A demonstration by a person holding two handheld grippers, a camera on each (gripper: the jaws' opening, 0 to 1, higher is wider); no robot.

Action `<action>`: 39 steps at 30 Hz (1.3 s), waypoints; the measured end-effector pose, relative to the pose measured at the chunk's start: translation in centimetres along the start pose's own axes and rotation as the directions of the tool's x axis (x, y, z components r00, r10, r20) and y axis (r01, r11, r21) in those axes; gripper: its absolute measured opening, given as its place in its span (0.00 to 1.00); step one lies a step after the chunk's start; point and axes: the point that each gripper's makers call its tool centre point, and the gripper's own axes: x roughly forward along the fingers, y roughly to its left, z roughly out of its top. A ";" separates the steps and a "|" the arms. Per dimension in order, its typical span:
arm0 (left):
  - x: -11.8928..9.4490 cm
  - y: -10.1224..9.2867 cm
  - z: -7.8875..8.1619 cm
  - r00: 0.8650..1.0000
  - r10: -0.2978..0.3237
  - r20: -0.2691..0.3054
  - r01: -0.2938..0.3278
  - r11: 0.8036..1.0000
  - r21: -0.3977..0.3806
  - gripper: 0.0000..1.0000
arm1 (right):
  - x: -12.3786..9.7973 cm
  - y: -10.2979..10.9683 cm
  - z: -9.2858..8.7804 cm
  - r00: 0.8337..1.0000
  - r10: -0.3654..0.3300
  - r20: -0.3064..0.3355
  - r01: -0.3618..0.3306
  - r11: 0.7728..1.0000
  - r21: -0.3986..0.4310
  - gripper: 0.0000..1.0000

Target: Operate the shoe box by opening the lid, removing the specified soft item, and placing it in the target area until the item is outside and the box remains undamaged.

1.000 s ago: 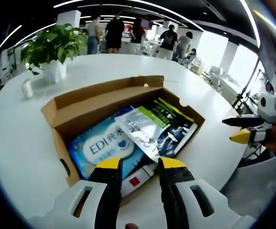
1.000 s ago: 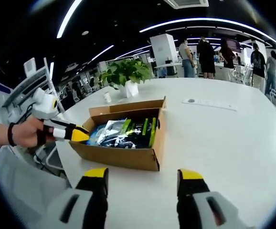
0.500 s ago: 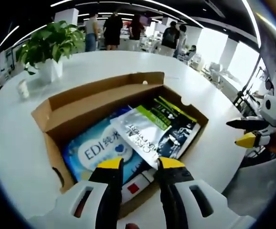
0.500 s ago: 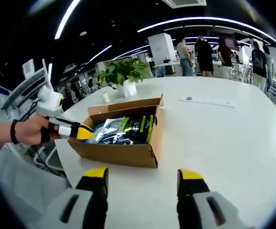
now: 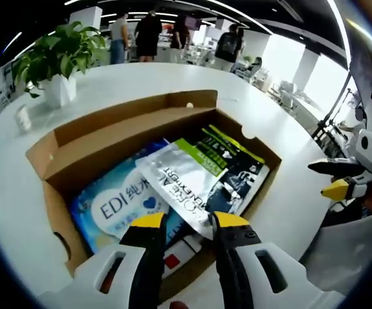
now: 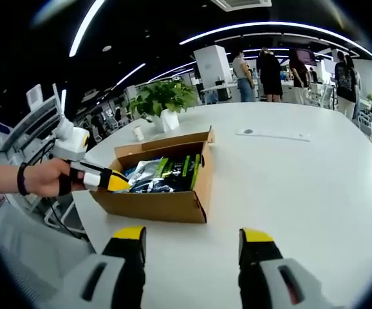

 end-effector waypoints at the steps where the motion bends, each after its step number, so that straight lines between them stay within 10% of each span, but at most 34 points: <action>1: 0.1 -0.1 0.0 1.000 -0.003 -0.001 0.003 1.000 -0.004 0.28 | 0.0 0.0 0.1 1.000 -0.001 0.002 0.001 1.000 0.000 0.56; 39: -0.4 0.0 -0.3 0.999 -0.039 0.021 0.040 0.998 -0.058 0.00 | 4.2 3.4 3.2 0.996 0.090 -0.017 -0.090 0.995 -0.052 0.56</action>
